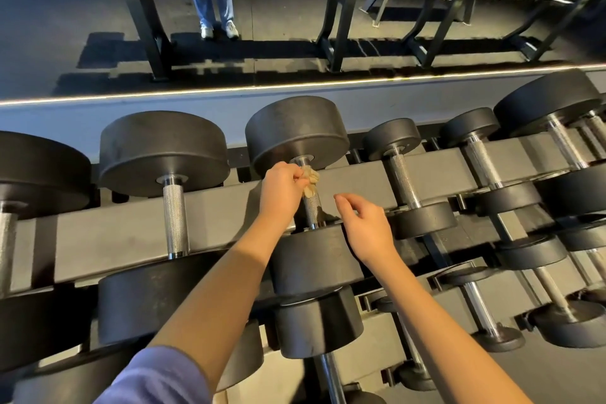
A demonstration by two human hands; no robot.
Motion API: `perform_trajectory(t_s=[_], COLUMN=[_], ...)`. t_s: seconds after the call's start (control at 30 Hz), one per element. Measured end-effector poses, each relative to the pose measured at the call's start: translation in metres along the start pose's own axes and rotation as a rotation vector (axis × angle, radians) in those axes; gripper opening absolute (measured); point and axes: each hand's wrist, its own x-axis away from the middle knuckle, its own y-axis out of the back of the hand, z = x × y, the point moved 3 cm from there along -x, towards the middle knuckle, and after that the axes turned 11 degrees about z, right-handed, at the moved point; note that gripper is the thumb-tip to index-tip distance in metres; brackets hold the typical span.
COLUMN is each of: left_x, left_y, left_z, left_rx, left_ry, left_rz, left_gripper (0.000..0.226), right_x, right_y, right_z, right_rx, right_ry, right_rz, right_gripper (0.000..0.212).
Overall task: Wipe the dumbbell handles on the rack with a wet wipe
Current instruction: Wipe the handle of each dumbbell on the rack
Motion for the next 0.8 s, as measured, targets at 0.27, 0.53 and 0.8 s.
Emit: perform_trajectory(t_s=[0.27,0.53,0.8], left_x=[0.021,0.005,0.027], left_y=[-0.01,-0.003,-0.003], left_z=[0.01,0.008,-0.001], left_rx=[0.003,0.055,0.041], left_ry=[0.063,0.044,0.101], left_rz=[0.257,0.034,0.243], left_gripper=[0.011,0.005,0.011], right_x=[0.0,-0.002,-0.003], right_y=[-0.001,-0.002,-0.002], right_z=[0.0,-0.002,-0.006], right_rx=[0.005,0.003,-0.033], right_ry=[0.013,0.028,0.082], right_rz=[-0.011,-0.017,0.024], right_gripper=[0.03,0.031,0.029])
